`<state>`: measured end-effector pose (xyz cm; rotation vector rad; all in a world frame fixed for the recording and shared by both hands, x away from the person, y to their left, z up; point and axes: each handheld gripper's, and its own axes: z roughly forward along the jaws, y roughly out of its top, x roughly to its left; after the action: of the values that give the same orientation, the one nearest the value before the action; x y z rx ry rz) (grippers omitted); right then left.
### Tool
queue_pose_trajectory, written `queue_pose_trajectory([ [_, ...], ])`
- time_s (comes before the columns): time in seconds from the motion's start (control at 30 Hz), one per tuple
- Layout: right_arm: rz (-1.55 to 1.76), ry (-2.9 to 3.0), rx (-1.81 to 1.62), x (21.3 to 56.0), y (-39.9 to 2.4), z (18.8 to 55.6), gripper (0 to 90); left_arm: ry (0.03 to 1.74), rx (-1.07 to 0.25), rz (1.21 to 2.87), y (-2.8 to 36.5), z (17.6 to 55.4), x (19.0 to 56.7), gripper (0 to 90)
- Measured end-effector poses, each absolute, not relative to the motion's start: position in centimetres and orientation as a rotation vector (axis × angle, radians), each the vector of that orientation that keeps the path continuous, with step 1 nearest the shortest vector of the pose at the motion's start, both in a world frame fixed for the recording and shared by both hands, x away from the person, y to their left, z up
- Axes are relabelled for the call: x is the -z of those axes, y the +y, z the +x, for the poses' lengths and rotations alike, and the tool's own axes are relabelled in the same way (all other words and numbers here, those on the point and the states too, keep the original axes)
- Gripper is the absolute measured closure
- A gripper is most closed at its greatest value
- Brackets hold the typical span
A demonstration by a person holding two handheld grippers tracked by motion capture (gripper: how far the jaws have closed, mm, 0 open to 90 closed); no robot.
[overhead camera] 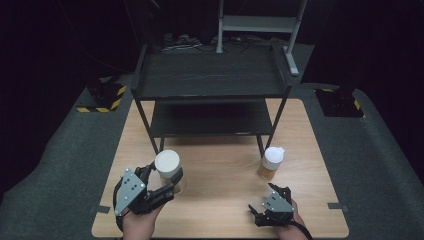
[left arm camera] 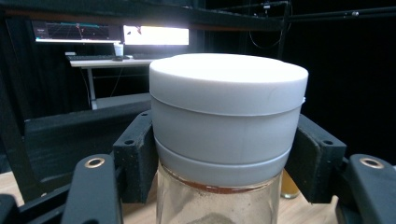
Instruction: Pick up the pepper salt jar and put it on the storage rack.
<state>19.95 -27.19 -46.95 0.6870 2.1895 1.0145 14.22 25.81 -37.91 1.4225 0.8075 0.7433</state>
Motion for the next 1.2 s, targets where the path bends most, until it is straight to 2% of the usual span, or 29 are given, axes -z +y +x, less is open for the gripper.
queue_pose_trajectory([
  [1.2, 0.695, 2.189, -1.029, 46.9, -27.5, 20.0, 0.2, 0.726, -0.805, 1.39, 24.8, 18.0, 30.2, 34.3],
])
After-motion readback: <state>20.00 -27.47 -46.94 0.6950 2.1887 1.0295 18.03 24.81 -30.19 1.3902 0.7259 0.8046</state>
